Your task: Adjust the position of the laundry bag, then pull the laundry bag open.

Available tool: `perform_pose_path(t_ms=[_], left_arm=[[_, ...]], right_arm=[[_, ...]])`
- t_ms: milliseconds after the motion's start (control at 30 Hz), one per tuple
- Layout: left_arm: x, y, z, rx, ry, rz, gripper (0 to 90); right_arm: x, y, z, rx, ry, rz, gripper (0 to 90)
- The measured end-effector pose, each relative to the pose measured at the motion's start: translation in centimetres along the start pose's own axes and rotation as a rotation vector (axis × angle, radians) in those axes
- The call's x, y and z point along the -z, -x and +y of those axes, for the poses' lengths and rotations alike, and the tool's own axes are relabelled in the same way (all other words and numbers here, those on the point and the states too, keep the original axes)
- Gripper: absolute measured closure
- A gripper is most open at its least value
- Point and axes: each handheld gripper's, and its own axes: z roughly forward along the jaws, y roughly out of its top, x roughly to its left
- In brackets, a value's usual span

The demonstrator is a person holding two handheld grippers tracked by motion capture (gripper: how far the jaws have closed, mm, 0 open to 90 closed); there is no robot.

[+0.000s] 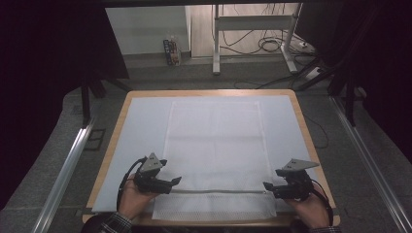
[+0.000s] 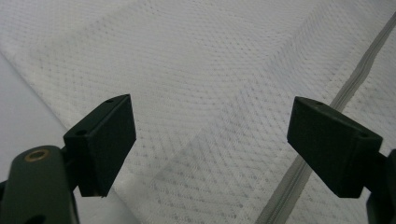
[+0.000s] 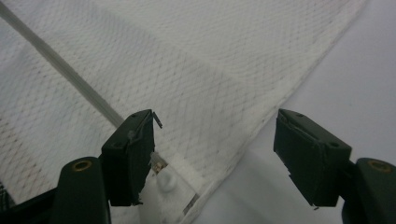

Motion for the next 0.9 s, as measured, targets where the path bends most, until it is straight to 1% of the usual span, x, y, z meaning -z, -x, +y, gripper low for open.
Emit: perform_pose_path(t_ms=[133, 233, 367, 433, 600, 633, 667, 700, 733, 833, 900], left_arm=[[-0.1, 0.0, 0.0, 0.007, 0.005, -0.002, 15.2], [-0.1, 0.1, 0.1, 0.003, 0.005, 0.000, 15.1], [-0.2, 0.2, 0.1, 0.001, 0.004, -0.003, 15.0], [-0.3, 0.3, 0.1, -0.004, 0.002, -0.002, 15.0], [-0.4, 0.4, 0.2, -0.012, -0.002, -0.003, 15.1], [-0.4, 0.4, 0.2, -0.012, -0.002, -0.003, 15.1], [-0.6, 0.5, 0.2, -0.013, -0.003, -0.003, 15.1], [-0.6, 0.5, 0.2, -0.013, -0.003, -0.003, 15.1], [-0.6, 0.6, 0.2, -0.014, -0.004, -0.007, 15.1], [-0.7, 0.7, 0.3, -0.016, -0.005, -0.008, 15.1], [-0.8, 0.8, 0.3, -0.020, -0.007, -0.009, 15.1]], right_arm=[[0.2, -0.2, -0.5, 0.004, -0.007, 0.011, 28.0], [0.3, -0.3, -0.7, 0.003, -0.025, 0.013, 27.9], [0.5, -0.5, -1.0, -0.001, -0.025, 0.017, 27.9], [0.6, -0.6, -1.1, 0.001, -0.033, 0.011, 28.0], [0.7, -1.1, -1.7, 0.002, -0.088, 0.008, 30.2], [0.7, -1.1, -1.7, 0.002, -0.088, 0.008, 30.2], [0.5, -1.2, -1.9, 0.011, -0.122, 0.002, 32.5], [0.5, -1.2, -1.9, 0.011, -0.122, 0.002, 32.5], [0.3, -1.4, -2.1, 0.016, -0.158, -0.001, 35.9], [0.2, -1.7, -2.1, 0.031, -0.182, -0.002, 41.9], [0.1, -1.9, -2.1, 0.044, -0.186, -0.022, 47.1]])
